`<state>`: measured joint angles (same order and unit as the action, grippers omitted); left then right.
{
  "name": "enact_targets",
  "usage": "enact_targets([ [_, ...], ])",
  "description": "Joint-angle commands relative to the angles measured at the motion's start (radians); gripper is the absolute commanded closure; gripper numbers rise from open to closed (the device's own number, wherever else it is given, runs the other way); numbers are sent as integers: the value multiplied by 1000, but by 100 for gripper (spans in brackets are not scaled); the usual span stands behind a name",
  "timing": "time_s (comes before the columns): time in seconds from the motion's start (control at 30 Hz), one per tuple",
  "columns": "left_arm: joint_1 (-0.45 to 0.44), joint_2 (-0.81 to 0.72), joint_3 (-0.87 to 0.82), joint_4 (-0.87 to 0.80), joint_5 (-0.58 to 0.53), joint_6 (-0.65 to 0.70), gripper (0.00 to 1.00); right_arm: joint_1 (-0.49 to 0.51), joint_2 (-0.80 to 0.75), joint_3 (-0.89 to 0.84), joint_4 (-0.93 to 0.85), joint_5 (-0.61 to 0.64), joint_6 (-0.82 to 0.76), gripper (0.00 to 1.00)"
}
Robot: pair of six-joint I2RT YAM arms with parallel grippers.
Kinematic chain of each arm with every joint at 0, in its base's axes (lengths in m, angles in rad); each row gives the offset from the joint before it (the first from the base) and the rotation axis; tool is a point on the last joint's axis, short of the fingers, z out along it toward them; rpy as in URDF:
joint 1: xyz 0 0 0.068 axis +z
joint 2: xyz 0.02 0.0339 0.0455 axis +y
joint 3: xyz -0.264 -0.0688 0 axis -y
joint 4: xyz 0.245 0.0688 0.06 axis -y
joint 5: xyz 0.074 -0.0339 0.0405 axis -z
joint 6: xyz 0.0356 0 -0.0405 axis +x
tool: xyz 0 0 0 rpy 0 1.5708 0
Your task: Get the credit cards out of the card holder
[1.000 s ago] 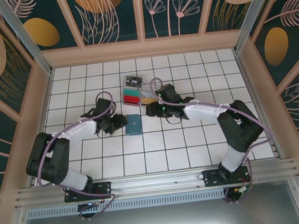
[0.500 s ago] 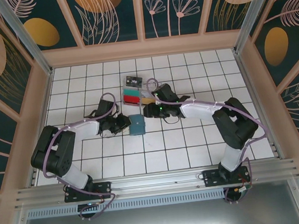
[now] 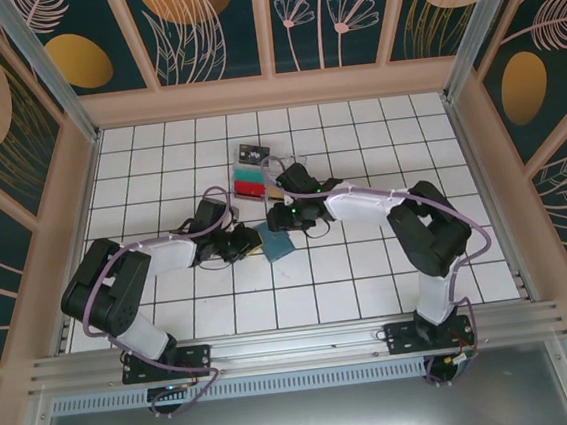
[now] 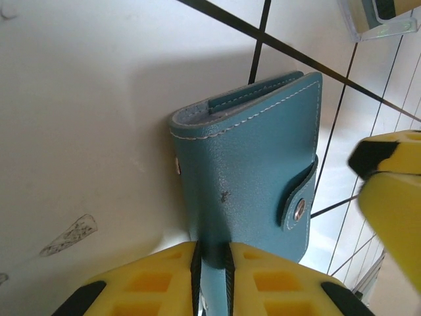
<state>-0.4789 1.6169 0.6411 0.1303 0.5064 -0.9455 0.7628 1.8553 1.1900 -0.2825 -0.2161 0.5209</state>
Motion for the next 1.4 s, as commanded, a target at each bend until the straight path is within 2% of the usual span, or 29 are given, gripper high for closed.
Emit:
enact_targets([
  [0.0, 0, 4, -15, 26, 3, -18, 79, 26, 39, 55, -83, 55, -41, 54],
  [0.3, 48, -33, -37, 50, -13, -45, 79, 70, 84, 113, -147, 89, -81, 49],
  [0.43, 48, -15, -33, 108, 27, -68, 78, 82, 88, 129, -192, 109, -82, 46],
  [0.77, 62, -28, -31, 115, 5, -86, 77, 112, 126, 177, -271, 193, -89, 43],
  [1.1, 62, 22, 17, 132, 18, -80, 76, 108, 141, 144, -257, 224, -94, 64],
  [1.37, 61, 77, 31, 112, 41, -50, 75, 46, 77, 34, -122, 54, -85, 71],
])
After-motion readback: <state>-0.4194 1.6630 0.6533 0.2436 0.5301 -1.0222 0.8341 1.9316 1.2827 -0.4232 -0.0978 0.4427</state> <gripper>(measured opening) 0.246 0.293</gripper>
